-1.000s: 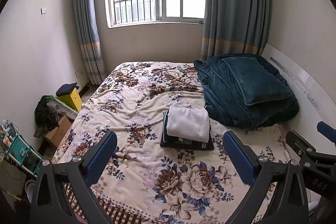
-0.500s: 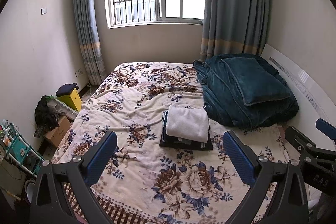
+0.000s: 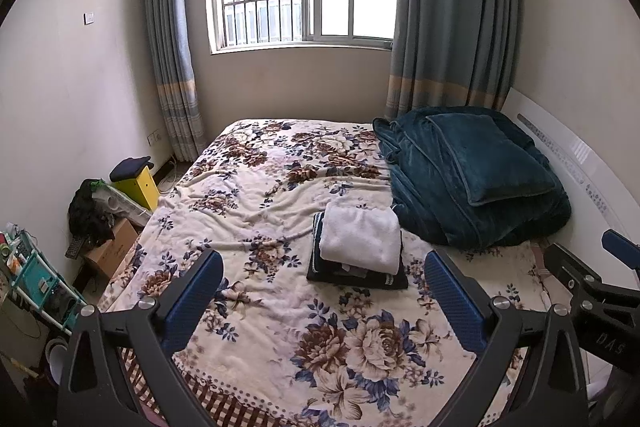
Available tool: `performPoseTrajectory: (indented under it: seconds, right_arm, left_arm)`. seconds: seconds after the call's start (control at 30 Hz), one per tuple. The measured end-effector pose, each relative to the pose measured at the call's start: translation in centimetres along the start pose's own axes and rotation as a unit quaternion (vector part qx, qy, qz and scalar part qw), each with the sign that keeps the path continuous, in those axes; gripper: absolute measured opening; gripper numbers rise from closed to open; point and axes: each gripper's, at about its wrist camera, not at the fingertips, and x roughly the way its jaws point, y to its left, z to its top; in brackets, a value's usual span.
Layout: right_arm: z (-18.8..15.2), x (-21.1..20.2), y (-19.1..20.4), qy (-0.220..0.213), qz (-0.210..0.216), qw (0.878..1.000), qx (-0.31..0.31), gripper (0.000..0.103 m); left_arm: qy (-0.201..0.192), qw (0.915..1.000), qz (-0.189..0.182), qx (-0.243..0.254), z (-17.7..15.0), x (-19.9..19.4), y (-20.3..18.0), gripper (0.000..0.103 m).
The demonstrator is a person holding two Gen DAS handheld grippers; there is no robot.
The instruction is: Fold small clothes
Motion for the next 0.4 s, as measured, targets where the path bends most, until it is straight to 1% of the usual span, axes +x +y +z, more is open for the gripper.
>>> performPoseTrajectory:
  seconds: [0.4]
  right_arm:
    - [0.11,0.10,0.07,0.000,0.001,1.000,-0.001,0.103]
  left_arm:
    - [-0.009,0.9999,0.004,-0.002,0.13,-0.45,0.41,0.103]
